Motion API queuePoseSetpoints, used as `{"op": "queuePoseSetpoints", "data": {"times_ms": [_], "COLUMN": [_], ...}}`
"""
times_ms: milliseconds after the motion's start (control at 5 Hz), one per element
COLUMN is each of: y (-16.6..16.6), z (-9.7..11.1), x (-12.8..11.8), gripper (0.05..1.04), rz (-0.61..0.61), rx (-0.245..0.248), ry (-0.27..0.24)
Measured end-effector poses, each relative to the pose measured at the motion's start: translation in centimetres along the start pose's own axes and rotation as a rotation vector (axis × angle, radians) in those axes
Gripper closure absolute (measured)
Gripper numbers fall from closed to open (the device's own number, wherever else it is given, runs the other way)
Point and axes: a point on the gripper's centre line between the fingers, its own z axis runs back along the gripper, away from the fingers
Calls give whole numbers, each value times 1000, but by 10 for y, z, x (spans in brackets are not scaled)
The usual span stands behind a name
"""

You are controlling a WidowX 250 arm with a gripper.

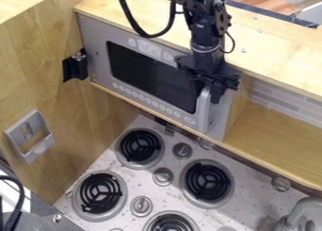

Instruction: Open microwave

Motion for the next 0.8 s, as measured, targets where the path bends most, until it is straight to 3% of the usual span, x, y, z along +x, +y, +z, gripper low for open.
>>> {"op": "queuePoseSetpoints", "data": {"times_ms": [200,800], "y": [0,9], "z": [0,12], "x": [-5,-45], "gripper": [717,718], "rz": [-3,1], "rx": [4,26], "ry": [4,52]}}
